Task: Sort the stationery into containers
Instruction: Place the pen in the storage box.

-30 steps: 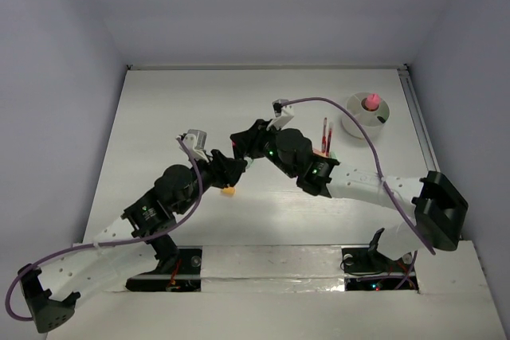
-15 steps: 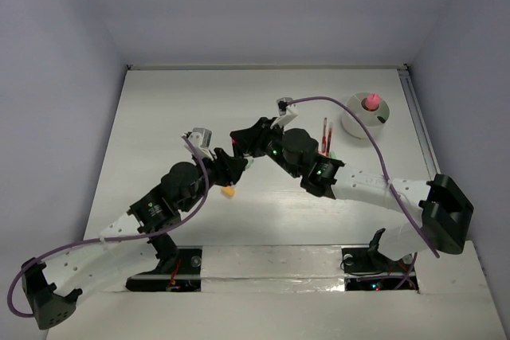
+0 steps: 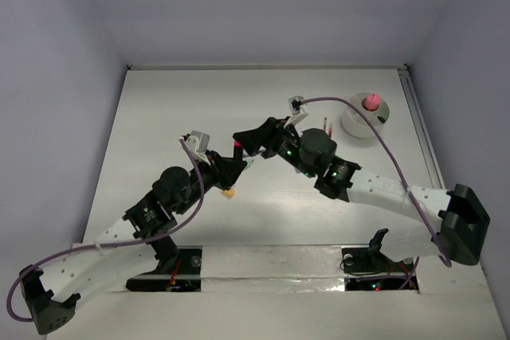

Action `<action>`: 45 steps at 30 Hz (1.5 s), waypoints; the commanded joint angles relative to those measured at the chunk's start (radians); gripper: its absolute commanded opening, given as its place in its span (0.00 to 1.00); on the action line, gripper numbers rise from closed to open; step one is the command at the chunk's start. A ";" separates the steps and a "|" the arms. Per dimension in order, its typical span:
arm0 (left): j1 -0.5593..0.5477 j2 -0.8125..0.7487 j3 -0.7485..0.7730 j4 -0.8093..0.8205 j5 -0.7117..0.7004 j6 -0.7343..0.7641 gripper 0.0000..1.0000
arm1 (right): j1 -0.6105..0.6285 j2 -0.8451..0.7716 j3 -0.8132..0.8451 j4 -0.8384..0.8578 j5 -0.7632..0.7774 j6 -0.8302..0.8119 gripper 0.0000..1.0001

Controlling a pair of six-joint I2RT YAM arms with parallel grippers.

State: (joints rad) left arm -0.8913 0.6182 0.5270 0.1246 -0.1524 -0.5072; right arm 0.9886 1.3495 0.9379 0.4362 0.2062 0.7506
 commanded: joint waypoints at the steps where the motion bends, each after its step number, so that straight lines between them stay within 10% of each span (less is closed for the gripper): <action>1: -0.008 -0.058 -0.013 0.087 0.100 0.019 0.00 | -0.036 -0.122 -0.042 0.018 -0.128 -0.022 0.76; 5: -0.008 -0.080 0.001 0.099 0.209 -0.011 0.00 | -0.047 -0.228 -0.060 -0.033 -0.243 -0.111 0.88; 22: -0.008 -0.083 0.045 0.288 0.491 -0.142 0.00 | -0.047 -0.263 -0.039 0.038 -0.637 -0.154 0.85; 31: -0.008 -0.055 0.034 0.314 0.498 -0.154 0.00 | -0.047 -0.254 -0.057 0.090 -0.662 -0.138 0.43; 35: -0.008 -0.057 0.039 0.282 0.482 -0.148 0.00 | -0.047 -0.257 -0.063 0.107 -0.645 -0.137 0.07; 41: -0.008 -0.126 0.059 0.138 0.301 -0.122 0.66 | -0.056 -0.293 -0.036 -0.037 -0.374 -0.253 0.00; 45: -0.008 -0.192 0.090 -0.014 0.168 -0.100 0.76 | -0.116 -0.323 0.007 -0.142 -0.147 -0.354 0.00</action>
State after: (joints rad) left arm -0.8993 0.4747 0.5480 0.1978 0.1432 -0.6327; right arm 0.9134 1.0698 0.8795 0.3653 -0.1719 0.5087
